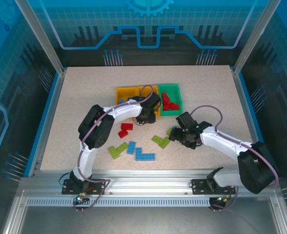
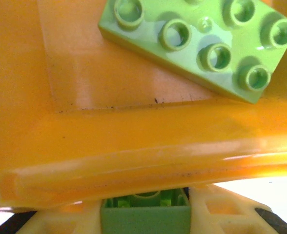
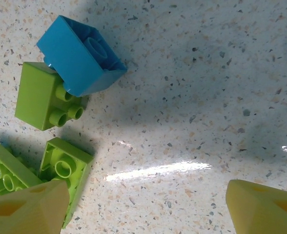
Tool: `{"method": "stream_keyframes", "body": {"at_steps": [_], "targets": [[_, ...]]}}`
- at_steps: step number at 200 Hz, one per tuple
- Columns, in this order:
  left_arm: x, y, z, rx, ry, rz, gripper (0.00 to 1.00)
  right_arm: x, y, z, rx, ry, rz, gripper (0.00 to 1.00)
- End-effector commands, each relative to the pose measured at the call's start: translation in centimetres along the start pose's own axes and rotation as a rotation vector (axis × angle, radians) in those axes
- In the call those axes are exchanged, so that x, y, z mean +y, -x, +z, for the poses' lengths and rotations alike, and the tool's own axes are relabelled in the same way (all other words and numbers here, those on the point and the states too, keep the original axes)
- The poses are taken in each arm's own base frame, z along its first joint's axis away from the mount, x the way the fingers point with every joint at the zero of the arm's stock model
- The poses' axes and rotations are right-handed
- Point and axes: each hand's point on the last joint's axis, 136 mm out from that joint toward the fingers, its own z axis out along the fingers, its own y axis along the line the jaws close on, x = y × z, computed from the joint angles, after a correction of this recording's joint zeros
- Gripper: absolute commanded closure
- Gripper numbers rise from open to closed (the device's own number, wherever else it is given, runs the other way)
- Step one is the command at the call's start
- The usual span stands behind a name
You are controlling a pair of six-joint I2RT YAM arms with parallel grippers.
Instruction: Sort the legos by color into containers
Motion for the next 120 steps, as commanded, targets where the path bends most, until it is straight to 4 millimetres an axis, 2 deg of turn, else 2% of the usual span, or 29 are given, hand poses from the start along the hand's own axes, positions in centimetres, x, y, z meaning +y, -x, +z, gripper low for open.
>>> {"method": "stream_keyframes", "body": {"at_steps": [1,40,64,85,120], "targets": [[-1.4,0.1,-2.9,-0.031,-0.059,0.024,0.69,1.2,0.8,-0.2,-0.033,0.008,0.014,0.15],[-2.4,2.3,-7.4,-0.12,-0.097,0.059,0.68,2.6,1.5,-0.4,-0.065,0.026,0.046,0.14],[-2.3,4.1,-8.9,-0.16,-0.105,0.068,0.67,3.4,1.7,-0.1,-0.076,0.053,0.08,0.15],[-2.1,5.6,-9.1,-0.172,-0.102,0.064,0.67,3.9,2.1,0.3,-0.081,0.053,0.093,0.15],[-1.3,8.4,-7.3,-0.156,-0.093,0.035,0.66,5.0,2.6,1.5,-0.066,0.047,0.101,0.18]]}}
